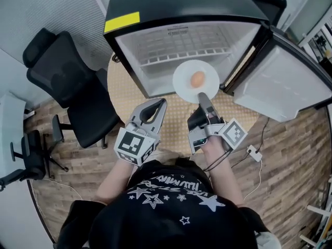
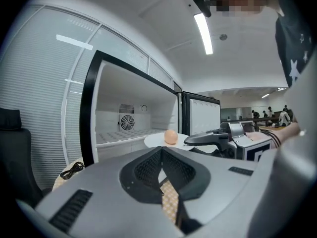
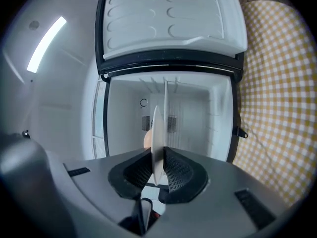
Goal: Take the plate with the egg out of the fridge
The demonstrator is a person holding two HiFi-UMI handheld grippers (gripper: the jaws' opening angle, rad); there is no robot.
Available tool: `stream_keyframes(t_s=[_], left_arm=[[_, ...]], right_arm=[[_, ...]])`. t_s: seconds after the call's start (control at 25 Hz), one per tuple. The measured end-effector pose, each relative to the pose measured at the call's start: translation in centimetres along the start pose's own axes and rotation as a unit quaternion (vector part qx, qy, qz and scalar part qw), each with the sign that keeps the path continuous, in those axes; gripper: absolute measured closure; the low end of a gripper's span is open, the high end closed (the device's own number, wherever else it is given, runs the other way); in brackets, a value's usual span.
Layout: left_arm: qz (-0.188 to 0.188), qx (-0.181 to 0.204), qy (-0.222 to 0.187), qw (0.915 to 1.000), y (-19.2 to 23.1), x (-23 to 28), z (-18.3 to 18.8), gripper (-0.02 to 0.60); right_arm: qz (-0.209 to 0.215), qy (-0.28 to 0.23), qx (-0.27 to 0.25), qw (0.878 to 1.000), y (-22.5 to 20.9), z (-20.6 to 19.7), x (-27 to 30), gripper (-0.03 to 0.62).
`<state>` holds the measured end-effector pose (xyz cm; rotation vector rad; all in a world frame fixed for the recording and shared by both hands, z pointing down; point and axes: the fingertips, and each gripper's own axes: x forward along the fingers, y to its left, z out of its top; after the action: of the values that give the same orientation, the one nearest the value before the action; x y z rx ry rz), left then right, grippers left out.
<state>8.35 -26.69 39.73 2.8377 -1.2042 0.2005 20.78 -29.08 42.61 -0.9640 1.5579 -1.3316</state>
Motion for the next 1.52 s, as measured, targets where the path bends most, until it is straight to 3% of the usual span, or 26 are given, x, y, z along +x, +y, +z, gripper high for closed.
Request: stream_keyframes(t_s=[0.88,1.28,1.52], left_arm=[[-0.105,-0.009,-0.006,0.9945,3.2,-10.5,-1.5,0.58],[-0.151,0.004,-0.011,0.9884,4.4,-19.8,-2.7,0.58],[-0.16,-0.001,-0.003,0.9871,5.8,-23.6,-4.1,0.58]], right_arm=[[-0.024,-0.101,-0.022,0.994,1.9,-10.3,-4.5,0.53],[-0.022,-0.146,-0.02,0.989,2.5,-19.8,-8.6,0.53],[-0.033,-0.159,-0.016,0.987,2.6,-23.9,-10.4,0.53]])
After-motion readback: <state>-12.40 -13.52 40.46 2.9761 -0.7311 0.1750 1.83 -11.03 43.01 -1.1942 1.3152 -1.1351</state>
